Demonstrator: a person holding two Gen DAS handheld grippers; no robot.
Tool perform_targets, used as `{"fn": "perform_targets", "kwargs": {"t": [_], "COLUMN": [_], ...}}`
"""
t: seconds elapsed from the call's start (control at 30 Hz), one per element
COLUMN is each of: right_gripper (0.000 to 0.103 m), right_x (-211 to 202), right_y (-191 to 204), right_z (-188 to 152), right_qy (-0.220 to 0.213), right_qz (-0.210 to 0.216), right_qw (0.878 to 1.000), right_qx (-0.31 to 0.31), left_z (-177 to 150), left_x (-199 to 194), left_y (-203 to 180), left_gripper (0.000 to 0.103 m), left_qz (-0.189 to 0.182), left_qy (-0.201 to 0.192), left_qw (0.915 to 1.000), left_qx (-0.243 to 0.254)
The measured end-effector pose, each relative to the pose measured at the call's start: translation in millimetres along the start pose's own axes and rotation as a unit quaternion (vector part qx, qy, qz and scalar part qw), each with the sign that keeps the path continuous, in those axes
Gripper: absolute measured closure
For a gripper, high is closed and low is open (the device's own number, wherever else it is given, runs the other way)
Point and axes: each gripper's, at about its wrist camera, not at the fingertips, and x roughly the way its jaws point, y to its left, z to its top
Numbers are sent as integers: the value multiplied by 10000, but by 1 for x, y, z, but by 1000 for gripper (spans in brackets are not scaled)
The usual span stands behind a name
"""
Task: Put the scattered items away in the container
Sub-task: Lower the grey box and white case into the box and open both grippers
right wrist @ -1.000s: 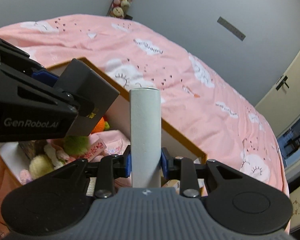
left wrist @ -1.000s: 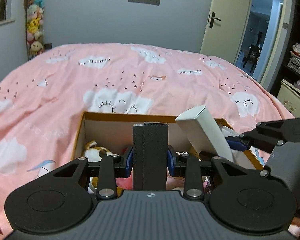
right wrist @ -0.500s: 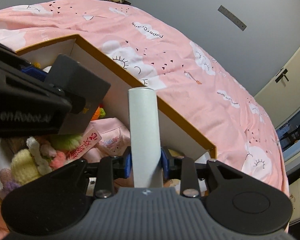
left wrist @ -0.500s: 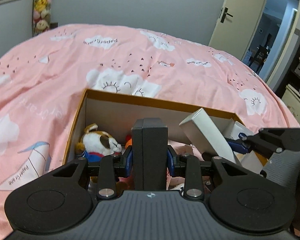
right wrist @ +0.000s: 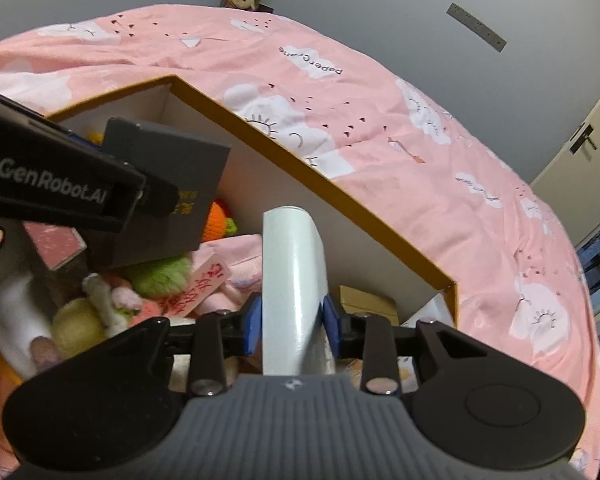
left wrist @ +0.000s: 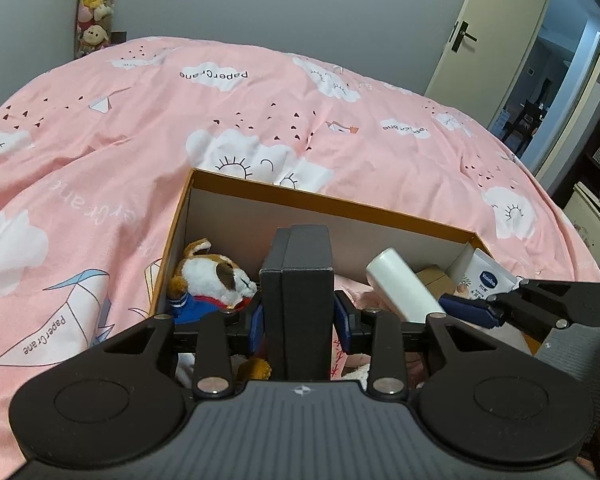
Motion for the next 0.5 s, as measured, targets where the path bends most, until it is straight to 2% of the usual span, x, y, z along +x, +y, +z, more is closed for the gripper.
{"fn": "perform_targets", "kwargs": {"t": [0.07,0.13,0.2,0.27,0.4,0.47,0.5], "right_gripper": [66,66,66,67,68,68,68], "right_x": [-3,-6,-9,-10,-13,-14,-14], "right_y": [-1,-2,-4,-4,-7,-9,-10], "right_z": [-1,-3,-3,-4,-4,-4,-5], "right_qy": [8,26,47,51,34,42,56], "right_qz": [153,367,531,621,680,646,635], "right_qw": [9999,9992,9982,9976,9968,9967,9967], "right_qx": [69,184,281,295,428,490,512], "left_z": [0,2,6,9,9,8,8], "left_x": [-6,-13,-17,-17,-16,-12,-9], "left_y": [0,0,5,9,6,3,3], "left_gripper": [59,45,45,47,50,60,61], "left_qz": [13,104,79,-46,-218,-103,-3], "left_qy": [-60,-188,-230,-104,-69,-61,-46], "left_qw": [10000,9998,9997,9999,9997,9999,9999], "left_qx": [60,60,20,-34,17,89,104]}}
